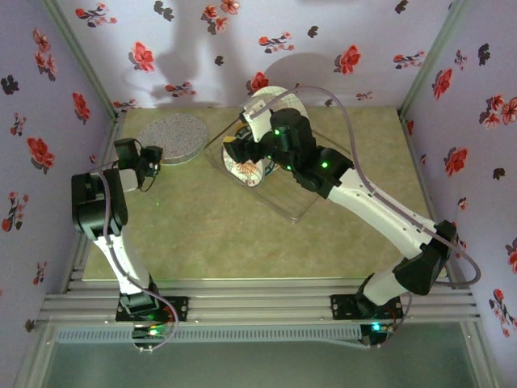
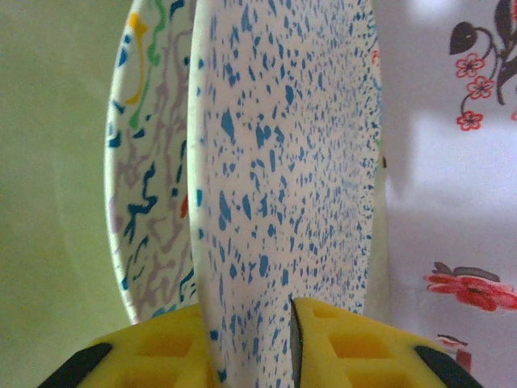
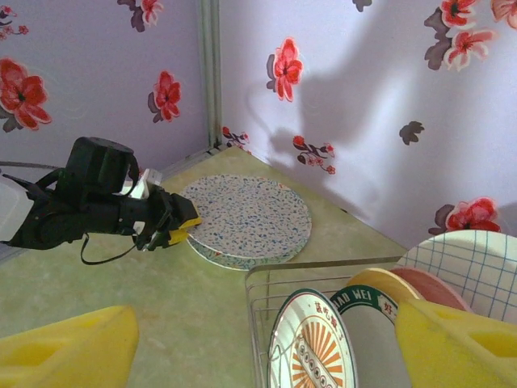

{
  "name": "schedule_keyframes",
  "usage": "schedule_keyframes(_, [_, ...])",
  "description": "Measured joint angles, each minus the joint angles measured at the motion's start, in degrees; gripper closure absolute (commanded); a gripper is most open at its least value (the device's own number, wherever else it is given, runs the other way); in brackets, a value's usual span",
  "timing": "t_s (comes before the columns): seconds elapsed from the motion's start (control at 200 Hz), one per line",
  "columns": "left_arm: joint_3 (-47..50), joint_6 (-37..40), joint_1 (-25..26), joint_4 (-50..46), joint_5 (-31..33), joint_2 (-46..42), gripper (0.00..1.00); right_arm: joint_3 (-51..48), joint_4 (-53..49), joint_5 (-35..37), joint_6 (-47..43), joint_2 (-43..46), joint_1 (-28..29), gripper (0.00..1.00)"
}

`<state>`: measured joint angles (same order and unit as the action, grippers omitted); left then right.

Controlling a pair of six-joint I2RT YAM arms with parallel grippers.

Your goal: Unload the plates from the dish rack

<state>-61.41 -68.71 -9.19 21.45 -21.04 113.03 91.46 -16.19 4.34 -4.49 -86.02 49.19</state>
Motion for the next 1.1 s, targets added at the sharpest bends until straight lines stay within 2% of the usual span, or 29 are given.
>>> schedule_keyframes(0.345, [-0.81, 2.19, 0.00, -5.25, 0.02, -2.21, 0.69, 0.00, -0.17, -0.28, 1.18, 0.00, -1.77, 0.16])
schedule_keyframes(0.745, [-4.22, 3.15, 0.00, -10.19, -0.02, -1.99, 0.69, 0.00, -0.35, -5.44, 3.56, 0.00, -2.45, 0.16])
schedule_keyframes(1.1, [-7.93, 3.58, -0.09, -15.37, -0.04, -0.33, 0.62, 0.02, -0.37, -6.08, 4.11, 0.02, -2.45, 0.15])
